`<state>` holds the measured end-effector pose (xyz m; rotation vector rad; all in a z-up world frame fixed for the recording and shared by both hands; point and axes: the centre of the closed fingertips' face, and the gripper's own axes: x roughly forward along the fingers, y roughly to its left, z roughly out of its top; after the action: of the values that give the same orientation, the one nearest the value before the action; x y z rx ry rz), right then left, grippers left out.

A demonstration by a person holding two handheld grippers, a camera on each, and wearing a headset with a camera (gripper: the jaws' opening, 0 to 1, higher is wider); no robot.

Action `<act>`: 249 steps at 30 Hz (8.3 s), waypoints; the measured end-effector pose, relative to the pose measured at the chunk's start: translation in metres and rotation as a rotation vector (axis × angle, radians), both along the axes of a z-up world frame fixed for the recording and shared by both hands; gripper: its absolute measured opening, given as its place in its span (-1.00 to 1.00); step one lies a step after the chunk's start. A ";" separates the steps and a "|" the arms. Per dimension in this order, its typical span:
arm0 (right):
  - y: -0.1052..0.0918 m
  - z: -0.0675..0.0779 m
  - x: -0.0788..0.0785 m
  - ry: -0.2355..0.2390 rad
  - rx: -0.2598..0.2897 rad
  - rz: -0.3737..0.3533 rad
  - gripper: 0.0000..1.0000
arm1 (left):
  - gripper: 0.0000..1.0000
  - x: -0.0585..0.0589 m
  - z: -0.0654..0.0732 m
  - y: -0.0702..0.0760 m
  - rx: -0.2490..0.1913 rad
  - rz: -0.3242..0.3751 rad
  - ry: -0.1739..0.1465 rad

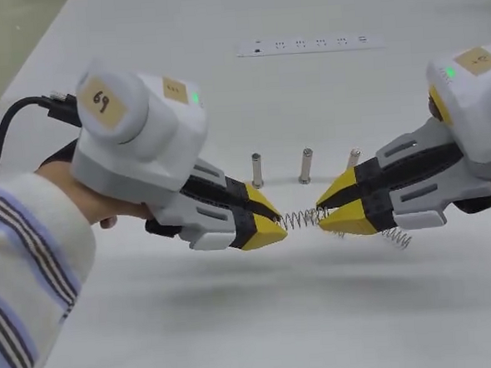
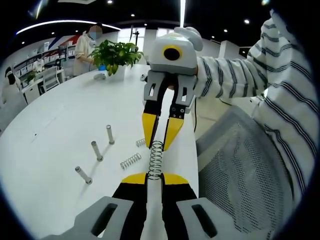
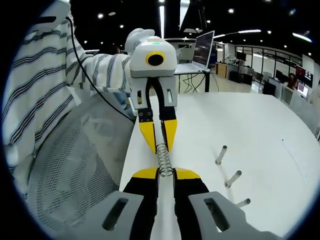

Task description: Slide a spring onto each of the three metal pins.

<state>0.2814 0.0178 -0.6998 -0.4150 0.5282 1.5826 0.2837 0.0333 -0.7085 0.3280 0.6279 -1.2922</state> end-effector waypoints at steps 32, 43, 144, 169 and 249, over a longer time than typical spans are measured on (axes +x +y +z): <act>-0.007 0.023 -0.007 -0.069 -0.245 0.120 -0.85 | -0.96 -0.010 0.000 -0.021 -0.084 0.013 -0.026; -0.012 0.023 -0.013 -0.069 -0.347 0.152 -0.86 | -0.97 -0.016 -0.001 -0.036 -0.108 -0.041 -0.075; 0.011 0.004 -0.013 -0.222 -0.570 0.403 -0.84 | -0.95 -0.008 0.012 -0.030 -0.237 0.110 -0.155; 0.017 0.003 -0.004 -0.223 -0.591 0.408 -0.84 | -0.41 0.009 0.000 0.002 -0.251 0.248 -0.144; 0.073 -0.016 0.117 -0.342 -0.799 0.459 -0.84 | 0.96 0.045 -0.021 0.066 -0.128 0.473 -0.172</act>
<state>0.3985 0.0906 -0.7158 -1.4679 0.8271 1.6251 0.3289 0.0990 -0.7292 0.1677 0.4392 -0.8353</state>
